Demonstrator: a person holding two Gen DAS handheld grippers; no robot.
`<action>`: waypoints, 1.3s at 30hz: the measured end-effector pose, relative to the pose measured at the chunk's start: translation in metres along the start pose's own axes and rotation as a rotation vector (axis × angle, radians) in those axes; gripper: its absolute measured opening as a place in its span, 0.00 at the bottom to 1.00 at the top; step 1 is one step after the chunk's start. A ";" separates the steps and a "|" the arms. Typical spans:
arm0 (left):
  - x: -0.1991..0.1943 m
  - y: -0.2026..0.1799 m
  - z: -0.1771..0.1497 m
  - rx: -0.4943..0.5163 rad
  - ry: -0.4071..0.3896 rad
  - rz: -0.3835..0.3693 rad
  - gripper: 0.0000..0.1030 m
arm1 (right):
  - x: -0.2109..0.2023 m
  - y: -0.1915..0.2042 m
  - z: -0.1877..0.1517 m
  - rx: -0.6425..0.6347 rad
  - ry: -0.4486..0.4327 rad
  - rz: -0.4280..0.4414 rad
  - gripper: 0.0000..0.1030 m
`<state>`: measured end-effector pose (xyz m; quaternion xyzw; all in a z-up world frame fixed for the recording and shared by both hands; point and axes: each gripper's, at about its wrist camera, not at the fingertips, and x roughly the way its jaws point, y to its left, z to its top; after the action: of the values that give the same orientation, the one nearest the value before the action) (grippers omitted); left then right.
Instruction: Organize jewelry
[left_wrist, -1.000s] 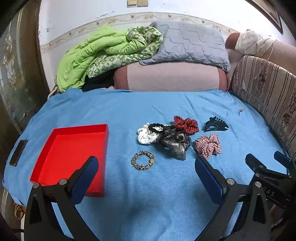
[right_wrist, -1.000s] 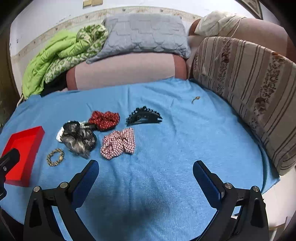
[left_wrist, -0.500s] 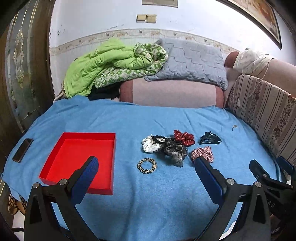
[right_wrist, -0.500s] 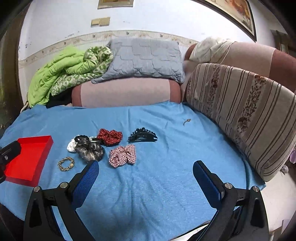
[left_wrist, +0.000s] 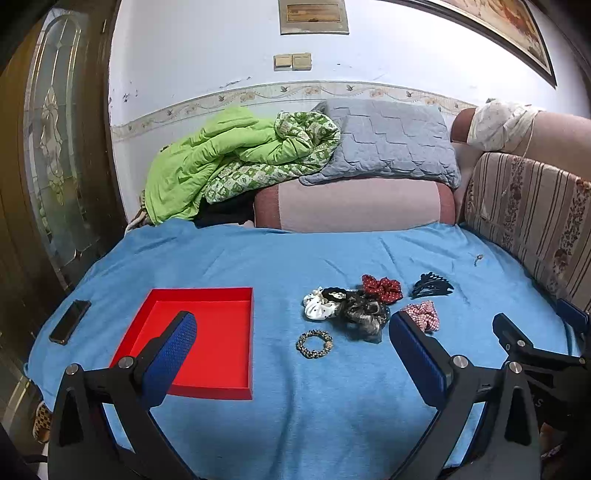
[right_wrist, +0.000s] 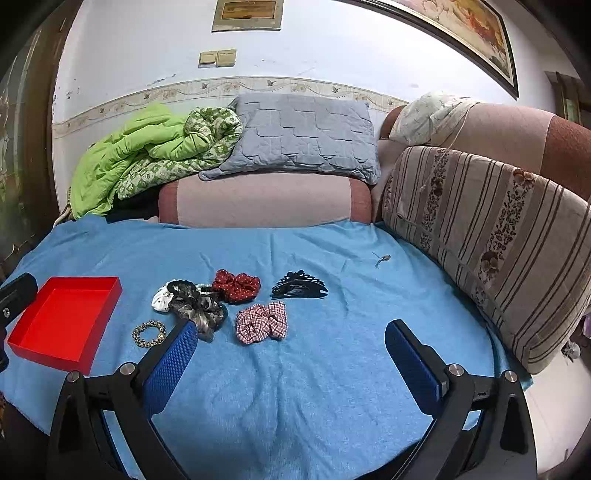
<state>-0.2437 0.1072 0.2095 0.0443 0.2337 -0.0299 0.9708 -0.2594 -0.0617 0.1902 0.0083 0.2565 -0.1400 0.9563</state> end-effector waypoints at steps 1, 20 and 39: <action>0.001 0.000 0.000 0.004 0.000 0.003 1.00 | 0.003 0.000 -0.002 0.000 0.006 0.001 1.00; 0.023 -0.006 -0.004 -0.035 -0.003 -0.067 1.00 | 0.019 0.002 -0.010 -0.054 -0.064 -0.045 1.00; 0.073 -0.001 -0.017 -0.012 0.147 -0.033 1.00 | 0.054 0.000 -0.019 -0.053 0.054 -0.019 1.00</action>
<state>-0.1866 0.1047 0.1608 0.0366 0.3052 -0.0412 0.9507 -0.2241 -0.0743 0.1474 -0.0159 0.2860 -0.1419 0.9475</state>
